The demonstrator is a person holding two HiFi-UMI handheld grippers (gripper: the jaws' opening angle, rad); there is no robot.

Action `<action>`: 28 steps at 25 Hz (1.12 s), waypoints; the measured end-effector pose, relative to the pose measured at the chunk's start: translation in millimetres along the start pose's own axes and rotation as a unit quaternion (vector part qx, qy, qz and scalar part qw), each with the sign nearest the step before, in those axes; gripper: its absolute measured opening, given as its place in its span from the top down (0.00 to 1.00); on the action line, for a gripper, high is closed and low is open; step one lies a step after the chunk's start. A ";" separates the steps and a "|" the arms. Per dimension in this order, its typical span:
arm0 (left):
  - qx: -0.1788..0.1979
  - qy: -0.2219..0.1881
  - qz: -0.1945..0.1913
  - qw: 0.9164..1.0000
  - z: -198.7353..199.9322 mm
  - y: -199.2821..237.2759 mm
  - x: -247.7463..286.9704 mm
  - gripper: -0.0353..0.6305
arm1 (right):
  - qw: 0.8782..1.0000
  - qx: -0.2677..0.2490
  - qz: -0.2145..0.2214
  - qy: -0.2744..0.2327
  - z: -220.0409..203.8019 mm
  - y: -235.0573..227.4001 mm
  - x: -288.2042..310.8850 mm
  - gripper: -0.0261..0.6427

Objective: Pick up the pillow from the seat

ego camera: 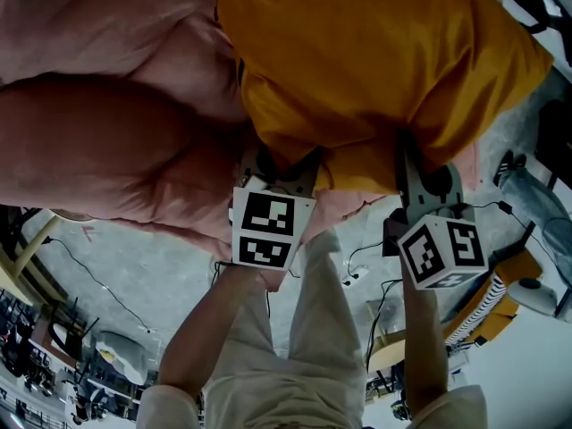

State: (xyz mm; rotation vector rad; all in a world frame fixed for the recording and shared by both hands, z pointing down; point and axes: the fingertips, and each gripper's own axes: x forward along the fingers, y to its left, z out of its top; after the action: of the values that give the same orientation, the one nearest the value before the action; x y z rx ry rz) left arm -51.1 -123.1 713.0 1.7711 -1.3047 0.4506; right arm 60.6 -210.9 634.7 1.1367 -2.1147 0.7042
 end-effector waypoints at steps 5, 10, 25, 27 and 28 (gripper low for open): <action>0.005 -0.013 0.002 1.000 9.8 -10.6 -9.8 0.66 | 1.000 -0.007 0.006 -0.015 12.3 1.0 -16.5 0.77; 0.003 -0.019 0.003 1.000 21.4 -21.0 -30.2 0.66 | 1.000 -0.007 0.008 -0.027 29.4 6.0 -35.9 0.76; 0.033 -0.043 0.027 0.998 61.1 -57.7 -101.5 0.66 | 0.997 0.000 0.037 -0.066 70.9 19.1 -106.1 0.75; 0.037 -0.046 0.033 0.998 68.0 -56.9 -114.6 0.66 | 0.997 0.002 0.046 -0.069 78.7 26.5 -112.3 0.75; 0.038 -0.047 0.035 0.998 70.4 -58.1 -120.9 0.66 | 0.996 0.002 0.049 -0.071 81.7 29.3 -117.3 0.75</action>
State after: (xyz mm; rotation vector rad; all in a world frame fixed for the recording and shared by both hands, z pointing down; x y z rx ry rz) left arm -59.2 -104.3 562.8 1.8334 -1.4369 0.4666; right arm 63.4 -192.4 489.9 1.1196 -2.3036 0.6894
